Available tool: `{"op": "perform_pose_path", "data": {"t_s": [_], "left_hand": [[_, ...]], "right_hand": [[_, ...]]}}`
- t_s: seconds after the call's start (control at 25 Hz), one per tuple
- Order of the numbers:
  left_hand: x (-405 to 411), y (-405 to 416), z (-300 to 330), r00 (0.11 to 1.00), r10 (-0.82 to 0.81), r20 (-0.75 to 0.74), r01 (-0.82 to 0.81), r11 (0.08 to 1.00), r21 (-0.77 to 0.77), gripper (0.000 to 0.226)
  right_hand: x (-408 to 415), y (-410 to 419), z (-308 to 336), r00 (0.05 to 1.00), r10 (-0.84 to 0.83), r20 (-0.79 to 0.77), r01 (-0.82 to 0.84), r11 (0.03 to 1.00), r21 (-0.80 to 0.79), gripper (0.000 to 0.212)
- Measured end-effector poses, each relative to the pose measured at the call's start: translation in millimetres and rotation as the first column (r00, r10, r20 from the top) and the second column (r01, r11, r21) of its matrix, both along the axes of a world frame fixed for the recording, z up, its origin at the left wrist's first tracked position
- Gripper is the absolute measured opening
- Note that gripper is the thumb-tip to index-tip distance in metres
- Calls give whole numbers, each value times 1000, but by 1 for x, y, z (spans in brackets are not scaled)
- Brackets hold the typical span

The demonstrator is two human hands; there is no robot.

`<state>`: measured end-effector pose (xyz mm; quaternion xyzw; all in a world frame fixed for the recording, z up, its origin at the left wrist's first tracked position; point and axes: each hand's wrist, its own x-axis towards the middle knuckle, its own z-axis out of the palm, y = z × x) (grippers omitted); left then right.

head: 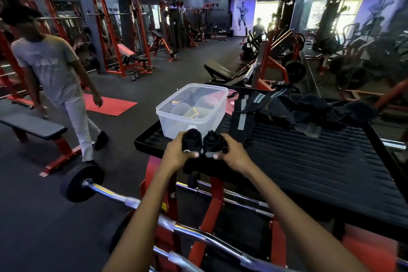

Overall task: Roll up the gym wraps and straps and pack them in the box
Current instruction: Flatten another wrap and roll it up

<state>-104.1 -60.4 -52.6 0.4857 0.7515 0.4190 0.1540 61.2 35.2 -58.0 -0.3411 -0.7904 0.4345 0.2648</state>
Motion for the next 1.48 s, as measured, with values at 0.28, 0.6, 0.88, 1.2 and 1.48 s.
{"op": "perform_pose_path", "data": {"t_s": [0.28,0.6,0.88,1.2,1.48], "left_hand": [[1,-7,-2,996,-80,27,79,997,23,75],[70,8,10,926,377,15,-294,696,655,35],[152,71,11,980,-175,-99,200,893,402,29],[138,84,-13,985,44,165,-79,974,212,36],[140,89,-15,939,13,345,-69,986,150,57]], "right_hand": [[5,-3,-10,1000,12,-19,-13,999,-39,62],[34,12,0,994,16,-104,-33,985,-169,70],[90,86,10,895,-392,-214,323,899,-296,25],[22,136,11,889,-442,-122,320,789,-525,39],[57,134,31,933,-316,-171,153,780,-607,25]]}}
